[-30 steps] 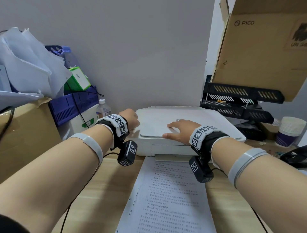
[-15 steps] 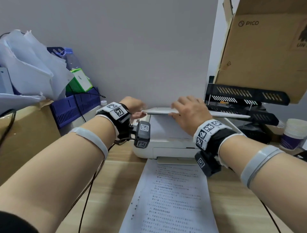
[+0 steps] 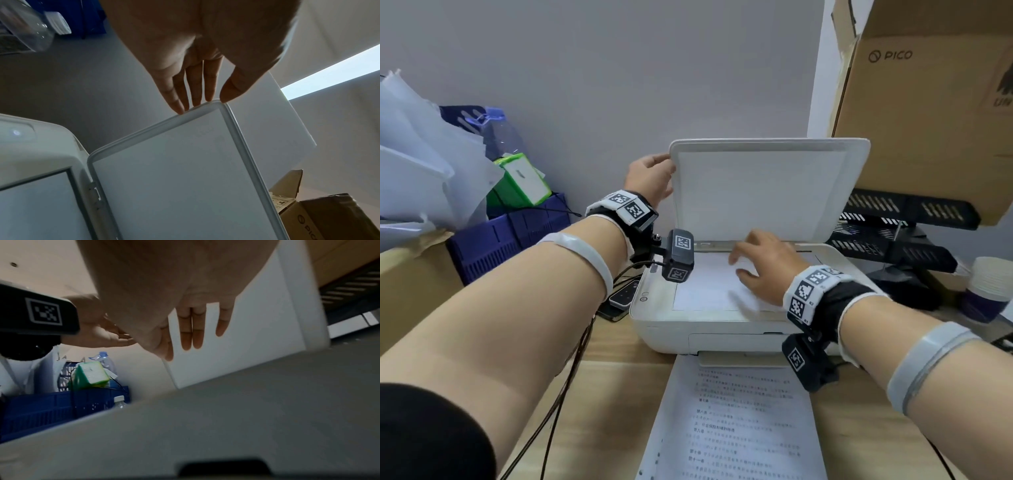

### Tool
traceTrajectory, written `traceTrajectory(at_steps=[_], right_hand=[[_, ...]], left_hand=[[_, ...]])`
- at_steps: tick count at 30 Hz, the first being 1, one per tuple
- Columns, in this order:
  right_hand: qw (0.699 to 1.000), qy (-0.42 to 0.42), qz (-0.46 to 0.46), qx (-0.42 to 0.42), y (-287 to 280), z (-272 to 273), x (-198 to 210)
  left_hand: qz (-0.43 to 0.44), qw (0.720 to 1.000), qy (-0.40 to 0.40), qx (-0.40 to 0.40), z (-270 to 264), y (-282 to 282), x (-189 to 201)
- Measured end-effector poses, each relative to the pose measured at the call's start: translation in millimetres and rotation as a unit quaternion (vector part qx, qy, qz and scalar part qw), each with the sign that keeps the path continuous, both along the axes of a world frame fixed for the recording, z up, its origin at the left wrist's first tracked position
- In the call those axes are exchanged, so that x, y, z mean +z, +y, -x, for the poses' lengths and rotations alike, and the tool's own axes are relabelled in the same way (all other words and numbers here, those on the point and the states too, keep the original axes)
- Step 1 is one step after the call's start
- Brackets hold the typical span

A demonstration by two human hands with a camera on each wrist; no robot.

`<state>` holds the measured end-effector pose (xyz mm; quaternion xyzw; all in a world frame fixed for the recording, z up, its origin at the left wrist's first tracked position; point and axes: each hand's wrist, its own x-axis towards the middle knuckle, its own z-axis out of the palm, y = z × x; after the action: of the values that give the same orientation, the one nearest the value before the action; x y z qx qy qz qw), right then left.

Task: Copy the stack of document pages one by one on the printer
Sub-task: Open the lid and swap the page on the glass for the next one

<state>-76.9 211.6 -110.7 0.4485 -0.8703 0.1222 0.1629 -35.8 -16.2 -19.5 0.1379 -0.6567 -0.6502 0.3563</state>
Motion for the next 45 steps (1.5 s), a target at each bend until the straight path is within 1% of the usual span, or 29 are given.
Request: traceTrajectory(at_steps=[4,8,11,15,18,21,23,25,26,28,31,33,34,36,39,41,42,43,45], right_hand=[[0.999,-0.047,-0.007,-0.015,9,7,-15],[0.996,-0.083,-0.01,-0.029,16,14,-21],[0.994,-0.099,-0.004,-0.035,22,14,-25],[0.994,-0.098,-0.013,-0.042,27,13,-30],[0.991,-0.113,-0.048,-0.06,32,11,-30],[0.979,-0.142,-0.116,-0.089,43,9,-25],[0.972,-0.144,-0.161,-0.092,51,7,-23],[0.968,-0.15,-0.18,-0.087,56,5,-24],[0.967,-0.154,-0.185,-0.086,59,4,-24],[0.964,-0.162,-0.193,-0.085,63,1,-25],[0.962,-0.158,-0.215,-0.067,73,-6,-22],[0.963,-0.138,-0.227,-0.042,82,-11,-19],[0.967,-0.138,-0.211,-0.028,87,-13,-17],[0.982,-0.143,-0.12,-0.025,99,-21,-7],[0.986,-0.13,0.021,-0.098,126,-24,16],[0.981,-0.105,0.101,-0.129,148,-22,32],[0.975,-0.107,0.129,-0.147,159,-20,39],[0.966,-0.118,0.158,-0.17,171,-18,46],[0.948,-0.141,0.191,-0.21,196,-21,57]], left_hand=[[0.043,0.998,-0.037,-0.007,14,2,4],[0.104,0.992,-0.069,-0.01,26,3,7],[0.117,0.989,-0.087,-0.016,33,0,10],[0.119,0.984,-0.122,-0.045,41,-4,12],[0.112,0.981,-0.143,-0.064,46,-4,9],[0.117,0.979,-0.155,-0.069,46,-3,3],[0.131,0.976,-0.162,-0.064,44,-2,0],[0.151,0.971,-0.176,-0.056,39,1,-1],[0.161,0.966,-0.192,-0.064,34,4,-3],[0.175,0.946,-0.246,-0.116,23,10,-9],[0.184,0.902,-0.332,-0.205,0,23,-20],[0.208,0.875,-0.368,-0.234,-12,31,-22],[0.214,0.868,-0.376,-0.245,-18,35,-21],[0.213,0.863,-0.371,-0.269,-26,40,-17],[0.178,0.873,-0.329,-0.314,-34,52,-9],[0.143,0.879,-0.294,-0.347,-38,65,-5],[0.143,0.879,-0.279,-0.358,-40,73,-4],[0.159,0.88,-0.265,-0.36,-39,83,-3],[0.208,0.889,-0.23,-0.336,-32,103,-5]])
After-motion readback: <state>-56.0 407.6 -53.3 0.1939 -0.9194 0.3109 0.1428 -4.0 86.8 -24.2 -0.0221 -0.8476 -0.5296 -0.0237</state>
